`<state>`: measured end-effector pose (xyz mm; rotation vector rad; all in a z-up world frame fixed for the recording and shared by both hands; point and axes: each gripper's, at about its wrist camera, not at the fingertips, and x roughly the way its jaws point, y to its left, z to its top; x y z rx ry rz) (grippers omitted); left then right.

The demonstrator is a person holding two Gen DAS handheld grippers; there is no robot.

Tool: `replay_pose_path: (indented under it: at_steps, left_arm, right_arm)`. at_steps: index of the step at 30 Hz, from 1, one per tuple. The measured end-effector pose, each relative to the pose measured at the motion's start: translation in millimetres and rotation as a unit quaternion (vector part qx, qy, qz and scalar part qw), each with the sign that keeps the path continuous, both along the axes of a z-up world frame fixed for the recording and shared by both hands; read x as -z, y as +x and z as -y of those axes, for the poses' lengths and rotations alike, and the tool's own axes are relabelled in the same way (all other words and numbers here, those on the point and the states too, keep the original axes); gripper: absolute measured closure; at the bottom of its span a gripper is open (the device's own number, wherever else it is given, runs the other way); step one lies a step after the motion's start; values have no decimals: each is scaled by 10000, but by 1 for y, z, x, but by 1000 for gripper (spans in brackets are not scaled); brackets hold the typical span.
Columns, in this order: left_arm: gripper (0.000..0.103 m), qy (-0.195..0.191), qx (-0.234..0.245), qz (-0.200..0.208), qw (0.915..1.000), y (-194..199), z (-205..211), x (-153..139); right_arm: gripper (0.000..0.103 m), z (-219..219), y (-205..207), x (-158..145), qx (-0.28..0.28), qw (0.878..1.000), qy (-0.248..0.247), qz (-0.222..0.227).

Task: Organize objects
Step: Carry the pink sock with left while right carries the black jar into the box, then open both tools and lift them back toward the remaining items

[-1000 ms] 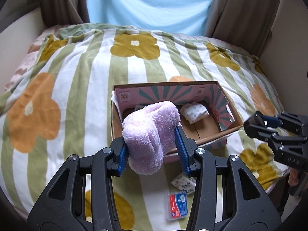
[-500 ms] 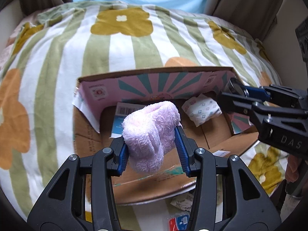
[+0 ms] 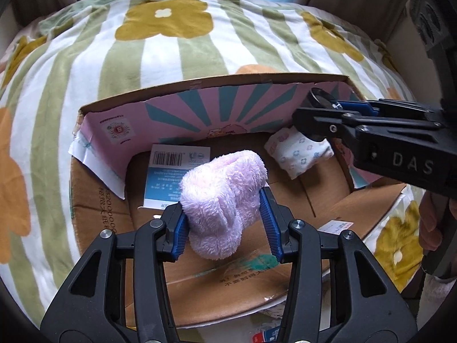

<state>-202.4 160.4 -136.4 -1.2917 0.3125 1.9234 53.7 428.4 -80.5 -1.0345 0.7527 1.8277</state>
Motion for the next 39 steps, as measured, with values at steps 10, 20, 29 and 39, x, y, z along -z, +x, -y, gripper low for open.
replay_pose_path:
  at_steps: [10, 20, 29, 39]
  left_arm:
    - [0, 174, -137, -433, 9988, 11, 16, -22]
    - [0, 302, -248, -576, 9976, 22, 31, -41]
    - [0, 455, -257, -1013, 9935, 46, 55, -76]
    - [0, 700, -278, -1503, 9858, 91, 87, -132]
  right_arm:
    - [22, 5, 13, -15, 285, 9994, 123, -169]
    - [22, 23, 16, -25, 291, 9993, 153, -151]
    - [22, 46, 25, -44, 375, 9986, 242, -266]
    - [22, 117, 38, -109, 129, 9927, 1146, -348]
